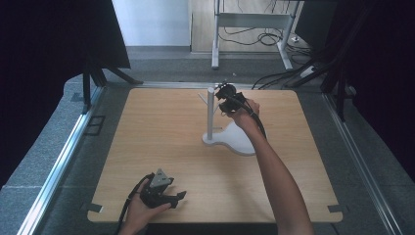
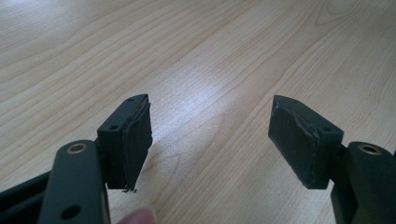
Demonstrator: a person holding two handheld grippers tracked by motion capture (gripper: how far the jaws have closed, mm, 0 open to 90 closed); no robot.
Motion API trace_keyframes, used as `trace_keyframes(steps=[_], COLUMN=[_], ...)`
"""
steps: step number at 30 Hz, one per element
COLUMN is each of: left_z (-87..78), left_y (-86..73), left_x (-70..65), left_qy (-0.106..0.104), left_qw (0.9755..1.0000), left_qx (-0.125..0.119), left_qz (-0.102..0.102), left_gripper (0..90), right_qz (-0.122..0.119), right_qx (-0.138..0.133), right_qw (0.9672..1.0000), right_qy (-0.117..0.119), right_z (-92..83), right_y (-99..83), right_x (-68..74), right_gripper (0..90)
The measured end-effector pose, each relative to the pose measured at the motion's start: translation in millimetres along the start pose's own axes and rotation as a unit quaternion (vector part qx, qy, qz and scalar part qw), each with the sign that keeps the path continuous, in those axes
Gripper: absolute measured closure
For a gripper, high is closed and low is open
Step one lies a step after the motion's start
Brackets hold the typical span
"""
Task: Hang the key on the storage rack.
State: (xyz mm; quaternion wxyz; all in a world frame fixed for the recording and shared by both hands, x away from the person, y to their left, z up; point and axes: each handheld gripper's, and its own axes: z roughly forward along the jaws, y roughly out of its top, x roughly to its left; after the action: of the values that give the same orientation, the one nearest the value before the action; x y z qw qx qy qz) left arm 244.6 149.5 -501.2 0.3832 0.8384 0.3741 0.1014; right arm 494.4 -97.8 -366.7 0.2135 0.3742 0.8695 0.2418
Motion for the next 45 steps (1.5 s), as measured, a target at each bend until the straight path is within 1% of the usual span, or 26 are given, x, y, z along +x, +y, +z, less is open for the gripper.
trace_keyframes(steps=[1,4,11,15,20,22,23,26,34,35,36,39,44,45], left_z=[0.0,0.0,0.8,1.6,1.9,2.0,2.1,2.1,3.1,3.6,3.6,3.5,4.0,4.3], left_y=[0.0,0.0,0.0,0.0,-0.1,-0.1,-0.1,-0.1,-0.4,-0.6,-0.6,-0.7,-0.6,-0.6], left_x=[0.4,0.3,-0.4,-1.1,-1.4,-1.4,-1.4,-1.3,-1.2,-1.1,-1.1,-1.1,-1.2,-1.4], left_qy=[0.0,0.0,0.0,-0.001,-0.001,-0.001,-0.001,-0.002,-0.001,-0.002,-0.002,-0.002,-0.002,-0.003], left_qw=[1.0,1.0,1.0,1.0,1.0,1.0,1.0,1.0,1.0,1.0,1.0,1.0,1.0,1.0], left_qx=[0.001,0.001,0.003,0.004,0.004,0.004,0.004,0.005,0.007,0.006,0.006,0.008,0.008,0.008], left_qz=[0.002,0.002,0.001,0.001,0.001,0.001,0.001,0.002,0.001,0.001,0.001,0.002,0.004,0.004], left_gripper=[30.7,30.7,30.7,30.6,30.7,30.7,30.7,30.6,30.7,30.7,30.7,30.7,30.7,30.7], right_qz=[0.001,-0.001,0.006,0.003,0.004,0.006,0.008,0.007,-0.006,-0.014,-0.017,-0.018,-0.017,-0.015], right_qx=[0.001,0.001,-0.01,-0.011,-0.014,-0.017,-0.024,-0.028,-0.031,-0.033,-0.032,-0.031,-0.032,-0.033], right_qw=[1.0,1.0,0.9999,0.9999,0.9999,0.9998,0.9997,0.9995,0.9994,0.9993,0.9993,0.9994,0.9993,0.9993], right_qy=[0.003,0.002,0.012,0.011,0.007,0.005,0.005,0.009,0.011,0.008,0.006,0.002,0.008,0.013], right_z=[0.7,0.6,-4.8,-7.1,-9.5,-11.3,-13.7,-15.6,-17.5,-18.3,-18.5,-18.6,-17.9,-17.7], right_y=[-0.6,-1.1,-1.8,-1.3,-0.3,0.2,0.8,1.3,2.4,3.1,3.3,3.0,-2.6,-5.7], right_x=[0.3,0.8,-4.0,-4.4,-5.6,-6.7,-7.7,-7.7,-0.4,2.9,4.6,7.0,10.1,10.8], right_gripper=[84.9,84.9,85.0,84.9,85.0,85.1,85.1,85.1,85.1,85.0,85.0,84.9,84.6,84.5])
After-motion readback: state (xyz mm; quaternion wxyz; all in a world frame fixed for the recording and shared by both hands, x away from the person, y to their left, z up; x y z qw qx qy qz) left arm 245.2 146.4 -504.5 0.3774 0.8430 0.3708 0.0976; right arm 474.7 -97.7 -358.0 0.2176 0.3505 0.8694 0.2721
